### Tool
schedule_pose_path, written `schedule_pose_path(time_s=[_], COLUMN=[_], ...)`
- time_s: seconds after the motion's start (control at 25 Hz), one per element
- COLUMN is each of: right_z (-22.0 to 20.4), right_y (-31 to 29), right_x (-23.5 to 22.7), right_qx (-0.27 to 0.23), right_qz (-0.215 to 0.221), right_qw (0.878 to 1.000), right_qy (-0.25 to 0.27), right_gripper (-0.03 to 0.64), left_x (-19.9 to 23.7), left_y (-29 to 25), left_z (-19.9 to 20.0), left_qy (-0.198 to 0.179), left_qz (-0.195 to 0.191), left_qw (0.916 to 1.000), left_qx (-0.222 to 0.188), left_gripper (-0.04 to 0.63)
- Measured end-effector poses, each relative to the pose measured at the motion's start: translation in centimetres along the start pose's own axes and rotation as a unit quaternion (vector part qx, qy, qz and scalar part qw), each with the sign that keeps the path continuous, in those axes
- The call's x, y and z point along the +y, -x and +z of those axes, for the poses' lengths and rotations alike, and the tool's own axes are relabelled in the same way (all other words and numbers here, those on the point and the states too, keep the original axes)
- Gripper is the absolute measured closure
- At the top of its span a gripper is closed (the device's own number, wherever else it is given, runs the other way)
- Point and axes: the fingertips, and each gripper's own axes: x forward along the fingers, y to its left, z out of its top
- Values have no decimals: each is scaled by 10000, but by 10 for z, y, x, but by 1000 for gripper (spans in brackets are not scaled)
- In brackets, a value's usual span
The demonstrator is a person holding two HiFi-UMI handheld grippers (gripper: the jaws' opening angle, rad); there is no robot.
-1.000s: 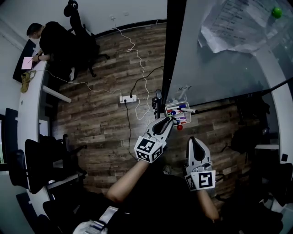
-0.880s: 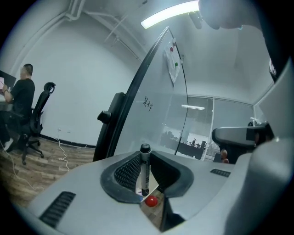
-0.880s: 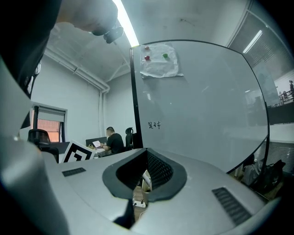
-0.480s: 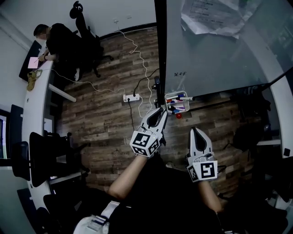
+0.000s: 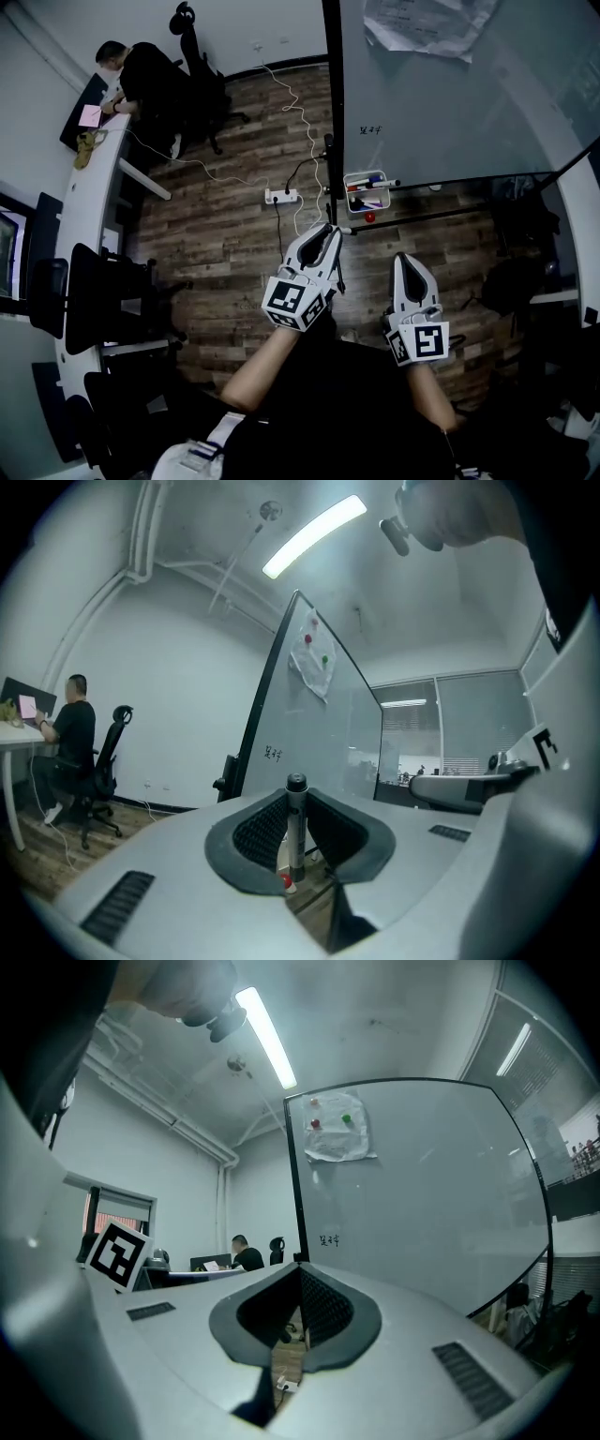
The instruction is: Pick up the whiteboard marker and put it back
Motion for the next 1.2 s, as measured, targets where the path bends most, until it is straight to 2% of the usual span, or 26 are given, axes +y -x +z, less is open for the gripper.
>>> schedule_pose_path(time_s=[0.28, 0.52, 0.96, 1.2], right_z=[-1, 1, 5, 2], right_y=[24, 35, 35, 32], right_x=[14, 28, 36, 43], right_qx=[35, -3, 24, 63], right_qz=[246, 233, -6, -41], right_qw=[9997, 9997, 10000, 9999], right_qy=[-67, -48, 40, 67], right_gripper=[603, 603, 603, 603], left_x=[-31, -49, -49, -40], left_y=[48, 78, 83, 83], left_z=[2, 14, 14, 18], left_qy=[-31, -131, -85, -147], left_qz=[187, 104, -198, -195], left_qw=[9998, 9998, 9997, 9996], left_qx=[73, -46, -105, -167], left_gripper=[523, 523, 523, 525])
